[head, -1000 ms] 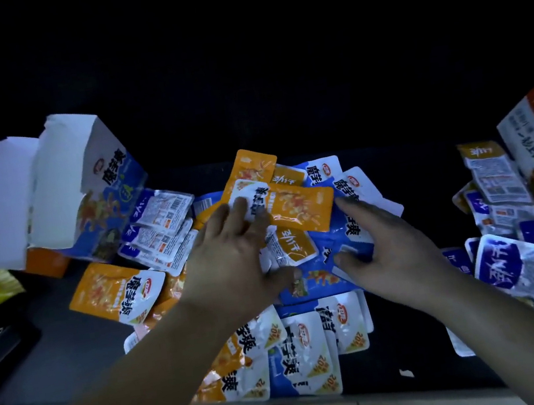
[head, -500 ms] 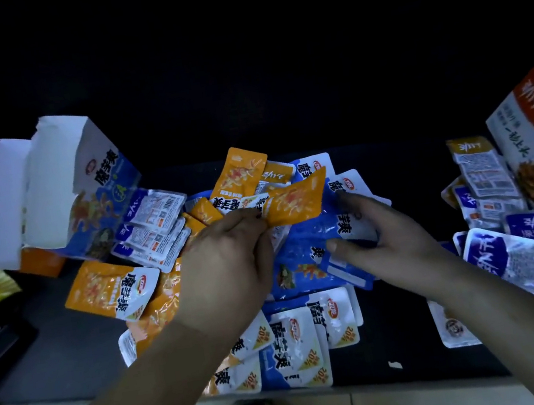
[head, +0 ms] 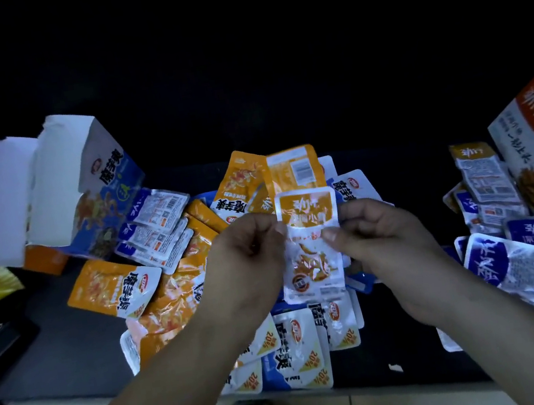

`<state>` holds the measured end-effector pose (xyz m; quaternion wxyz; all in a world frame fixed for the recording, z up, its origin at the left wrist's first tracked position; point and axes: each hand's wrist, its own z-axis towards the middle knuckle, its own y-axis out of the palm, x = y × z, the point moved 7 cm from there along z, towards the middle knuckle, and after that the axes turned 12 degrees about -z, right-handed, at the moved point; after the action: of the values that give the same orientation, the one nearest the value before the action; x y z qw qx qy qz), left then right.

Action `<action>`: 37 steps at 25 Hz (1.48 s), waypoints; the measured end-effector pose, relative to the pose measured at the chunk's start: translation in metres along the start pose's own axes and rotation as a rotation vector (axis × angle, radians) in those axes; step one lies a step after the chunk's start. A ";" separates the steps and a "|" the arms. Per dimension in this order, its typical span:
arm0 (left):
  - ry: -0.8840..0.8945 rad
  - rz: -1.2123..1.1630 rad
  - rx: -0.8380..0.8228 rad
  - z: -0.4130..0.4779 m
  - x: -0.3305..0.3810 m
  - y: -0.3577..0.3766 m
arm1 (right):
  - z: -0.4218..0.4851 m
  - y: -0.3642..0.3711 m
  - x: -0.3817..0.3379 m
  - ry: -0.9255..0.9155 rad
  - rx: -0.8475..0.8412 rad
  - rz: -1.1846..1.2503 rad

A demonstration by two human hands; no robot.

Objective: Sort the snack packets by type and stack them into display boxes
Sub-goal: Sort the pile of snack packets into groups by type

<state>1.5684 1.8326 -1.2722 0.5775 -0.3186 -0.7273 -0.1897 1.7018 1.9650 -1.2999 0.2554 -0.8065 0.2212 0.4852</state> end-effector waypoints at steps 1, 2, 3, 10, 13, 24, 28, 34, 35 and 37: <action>-0.059 -0.039 -0.020 -0.001 -0.007 0.004 | -0.001 -0.002 0.005 0.023 0.014 -0.036; -0.113 -0.078 -0.056 -0.004 -0.012 0.008 | -0.003 -0.004 0.009 0.039 0.028 -0.076; -0.147 -0.091 -0.097 -0.005 -0.016 0.012 | -0.004 -0.006 0.011 0.040 0.041 -0.116; -0.119 0.001 -0.146 -0.005 -0.018 0.021 | -0.011 -0.004 0.012 0.061 0.047 -0.168; 0.276 0.470 -0.074 0.012 0.003 0.006 | -0.015 -0.014 0.019 0.087 0.074 -0.152; 0.704 1.159 -0.095 0.022 0.012 0.013 | -0.027 -0.045 0.014 0.096 0.266 -0.158; 0.715 0.881 0.145 -0.013 0.054 -0.013 | -0.027 -0.046 0.002 0.013 0.266 -0.160; 0.027 -0.111 0.002 -0.017 0.008 0.024 | -0.033 -0.042 -0.010 -0.039 0.216 -0.073; 0.010 -0.107 -0.011 -0.018 0.003 0.030 | -0.034 -0.044 -0.009 -0.036 0.225 -0.047; 0.016 -0.109 -0.035 -0.022 -0.004 0.040 | -0.038 -0.039 -0.008 -0.029 0.208 -0.005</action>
<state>1.6119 1.8461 -1.2735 0.5664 -0.2872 -0.7356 -0.2359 1.7472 1.9722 -1.2697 0.3419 -0.7691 0.2648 0.4706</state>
